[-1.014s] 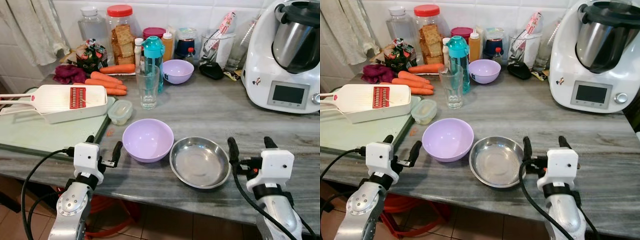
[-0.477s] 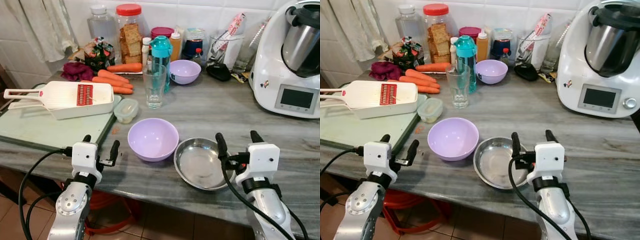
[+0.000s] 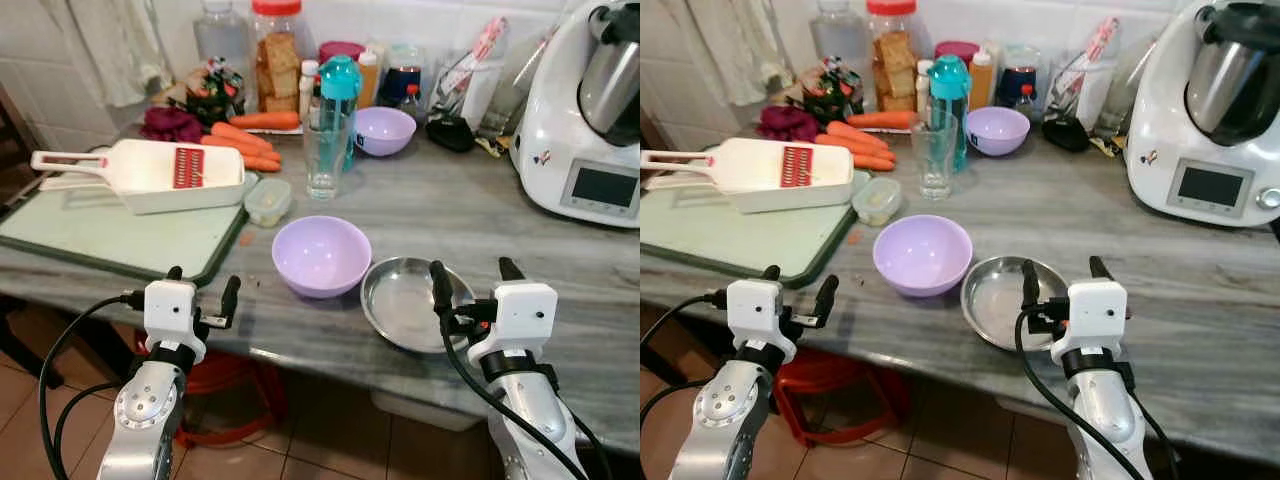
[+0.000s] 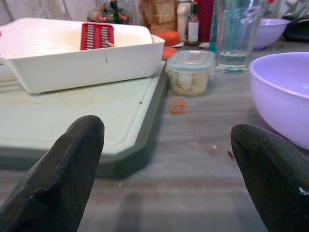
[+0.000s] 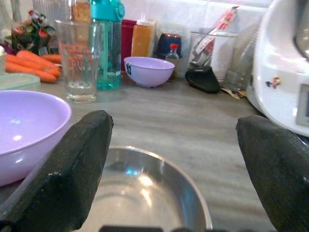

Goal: Setting the table

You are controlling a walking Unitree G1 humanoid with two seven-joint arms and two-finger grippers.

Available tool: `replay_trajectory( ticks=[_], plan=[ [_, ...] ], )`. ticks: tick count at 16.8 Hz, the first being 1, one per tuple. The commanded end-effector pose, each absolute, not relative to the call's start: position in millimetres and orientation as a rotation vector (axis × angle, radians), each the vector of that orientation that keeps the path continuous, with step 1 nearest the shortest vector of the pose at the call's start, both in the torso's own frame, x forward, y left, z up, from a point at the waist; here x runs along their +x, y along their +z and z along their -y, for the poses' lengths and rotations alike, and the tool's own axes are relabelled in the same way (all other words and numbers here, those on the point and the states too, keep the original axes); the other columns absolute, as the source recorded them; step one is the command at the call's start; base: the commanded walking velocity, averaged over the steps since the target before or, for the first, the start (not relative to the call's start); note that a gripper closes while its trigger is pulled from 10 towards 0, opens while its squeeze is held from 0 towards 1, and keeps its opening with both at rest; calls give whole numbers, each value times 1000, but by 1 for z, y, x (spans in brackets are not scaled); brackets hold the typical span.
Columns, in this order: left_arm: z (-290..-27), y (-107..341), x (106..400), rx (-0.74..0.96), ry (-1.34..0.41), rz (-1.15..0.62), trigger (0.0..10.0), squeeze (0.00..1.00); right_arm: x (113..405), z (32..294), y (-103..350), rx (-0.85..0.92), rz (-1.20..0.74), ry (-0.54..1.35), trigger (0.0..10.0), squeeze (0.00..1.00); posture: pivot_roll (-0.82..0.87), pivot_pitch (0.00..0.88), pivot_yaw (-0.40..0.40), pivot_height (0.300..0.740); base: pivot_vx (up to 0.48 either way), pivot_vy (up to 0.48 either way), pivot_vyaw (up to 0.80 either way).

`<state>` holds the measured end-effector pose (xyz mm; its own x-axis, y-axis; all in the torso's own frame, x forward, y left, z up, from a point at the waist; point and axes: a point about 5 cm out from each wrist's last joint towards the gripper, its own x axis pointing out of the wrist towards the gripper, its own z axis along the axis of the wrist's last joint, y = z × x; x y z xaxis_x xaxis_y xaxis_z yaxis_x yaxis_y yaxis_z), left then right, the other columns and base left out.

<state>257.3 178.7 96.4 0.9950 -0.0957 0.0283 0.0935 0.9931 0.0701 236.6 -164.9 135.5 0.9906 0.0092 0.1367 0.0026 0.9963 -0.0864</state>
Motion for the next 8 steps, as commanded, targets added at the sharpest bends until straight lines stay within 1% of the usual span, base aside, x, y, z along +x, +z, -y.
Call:
replay_trajectory(
  ticks=[1, 8],
  plan=[
    [-174, 102, 258, 67, -100, 45, 10000, 0, 238, 165, 135, -84, 139, -4, 10000, 0, -24, 0, 8, 740, -307, 0, 0],
    [-168, 102, 261, 53, -114, 42, 10000, 0, 240, 168, 134, -74, 135, -25, 10000, 0, -25, 0, 11, 740, -314, 0, 0]
  ],
)
